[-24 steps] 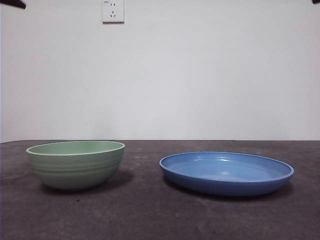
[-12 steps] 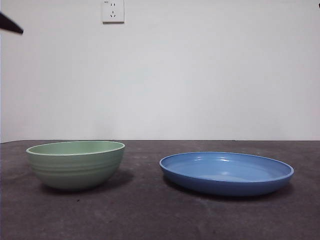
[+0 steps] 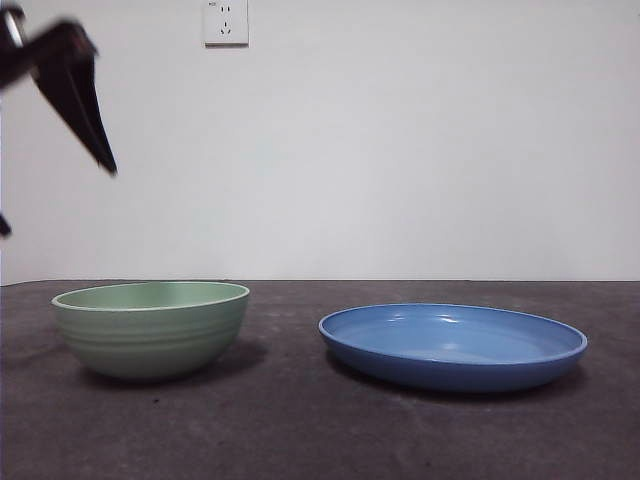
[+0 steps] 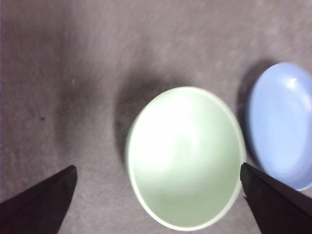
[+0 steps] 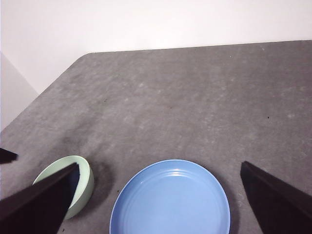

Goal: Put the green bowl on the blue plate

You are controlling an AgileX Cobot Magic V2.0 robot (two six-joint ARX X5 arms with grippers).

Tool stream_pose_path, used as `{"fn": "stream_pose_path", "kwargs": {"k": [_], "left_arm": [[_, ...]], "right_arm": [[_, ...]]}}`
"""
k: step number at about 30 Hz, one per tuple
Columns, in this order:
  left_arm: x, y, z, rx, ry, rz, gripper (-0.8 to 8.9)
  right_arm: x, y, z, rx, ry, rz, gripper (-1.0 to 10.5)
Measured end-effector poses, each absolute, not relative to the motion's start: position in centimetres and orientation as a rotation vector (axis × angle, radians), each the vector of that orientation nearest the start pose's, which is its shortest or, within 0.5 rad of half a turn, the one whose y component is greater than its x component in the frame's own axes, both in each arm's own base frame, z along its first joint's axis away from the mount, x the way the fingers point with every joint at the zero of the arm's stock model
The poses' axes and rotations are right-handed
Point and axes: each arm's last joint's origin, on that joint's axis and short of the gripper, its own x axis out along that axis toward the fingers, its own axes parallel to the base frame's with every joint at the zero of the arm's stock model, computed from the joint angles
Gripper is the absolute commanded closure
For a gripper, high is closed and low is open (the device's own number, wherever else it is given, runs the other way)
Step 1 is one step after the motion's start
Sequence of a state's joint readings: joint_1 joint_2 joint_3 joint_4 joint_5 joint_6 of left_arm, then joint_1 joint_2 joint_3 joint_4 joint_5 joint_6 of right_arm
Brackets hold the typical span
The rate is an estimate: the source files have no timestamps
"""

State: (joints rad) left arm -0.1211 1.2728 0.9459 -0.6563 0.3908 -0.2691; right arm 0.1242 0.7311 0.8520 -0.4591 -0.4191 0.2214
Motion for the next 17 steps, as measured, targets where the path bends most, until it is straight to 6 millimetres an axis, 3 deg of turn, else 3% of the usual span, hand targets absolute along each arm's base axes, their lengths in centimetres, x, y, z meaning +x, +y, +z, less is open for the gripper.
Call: {"fn": "stream_pose_path", "kwargs": {"k": [6,15,17], "left_arm": [[26.7,-4.4,22.0,-0.371,1.154,-0.32,1.74],[28.4,-5.0,18.5,-0.352,1.25,-0.321,3.14],[28.6,-5.0,18.0,-0.349,1.261,-0.322,3.92]], "right_arm": [[14.6,3.0,33.8,0.265,0.397,0.499,3.5],[14.6,3.0,33.8,0.265,0.398,0.499,3.5],[14.6,3.0,33.8,0.265,0.397,0.499,3.5]]}}
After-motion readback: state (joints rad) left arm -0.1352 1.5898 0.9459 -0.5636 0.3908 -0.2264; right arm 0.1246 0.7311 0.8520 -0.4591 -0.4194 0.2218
